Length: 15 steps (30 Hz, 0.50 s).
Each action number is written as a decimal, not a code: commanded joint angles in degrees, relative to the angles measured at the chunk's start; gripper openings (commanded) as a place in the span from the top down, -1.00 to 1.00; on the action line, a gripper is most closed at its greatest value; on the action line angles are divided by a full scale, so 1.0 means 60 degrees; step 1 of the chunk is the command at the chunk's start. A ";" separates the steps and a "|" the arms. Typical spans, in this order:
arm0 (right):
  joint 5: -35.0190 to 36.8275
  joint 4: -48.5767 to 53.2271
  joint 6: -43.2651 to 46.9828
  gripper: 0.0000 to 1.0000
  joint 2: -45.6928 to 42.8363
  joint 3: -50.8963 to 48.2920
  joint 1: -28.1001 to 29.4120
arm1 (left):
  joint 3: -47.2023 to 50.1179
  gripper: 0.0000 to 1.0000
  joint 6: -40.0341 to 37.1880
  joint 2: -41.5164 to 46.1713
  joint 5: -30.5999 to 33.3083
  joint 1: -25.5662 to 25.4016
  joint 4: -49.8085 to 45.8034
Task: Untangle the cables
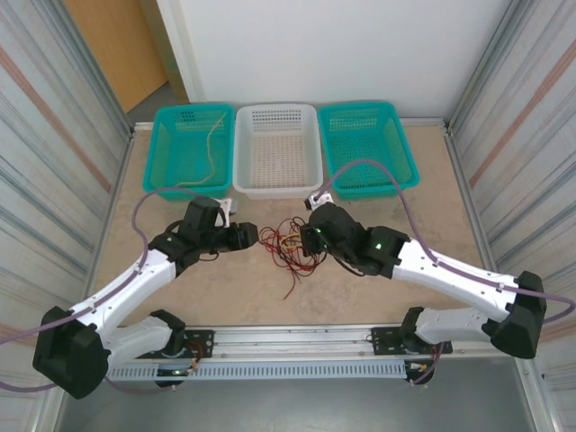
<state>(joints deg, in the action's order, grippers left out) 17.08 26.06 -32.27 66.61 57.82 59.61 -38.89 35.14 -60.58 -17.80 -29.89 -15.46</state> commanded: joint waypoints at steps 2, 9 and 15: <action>-0.0384 -0.0670 0.0232 1.00 -0.0546 -0.0072 0.0069 | -0.0020 -0.15 0.0021 0.0298 -0.0627 -0.0325 0.0880; -0.1601 -0.1725 0.0510 1.00 -0.1411 0.0613 -0.0162 | -0.0628 -0.32 -0.0432 0.0443 -0.0450 -0.1078 0.1112; -0.2556 -0.1671 0.1177 1.00 -0.1360 0.2432 -0.1014 | -0.0904 -0.33 -0.0509 0.0361 -0.0266 -0.1076 0.1098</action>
<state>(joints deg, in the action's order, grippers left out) 6.07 18.96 -28.36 59.72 67.81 56.01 -42.44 33.67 -59.02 -19.88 -36.23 -9.87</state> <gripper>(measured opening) 0.046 0.665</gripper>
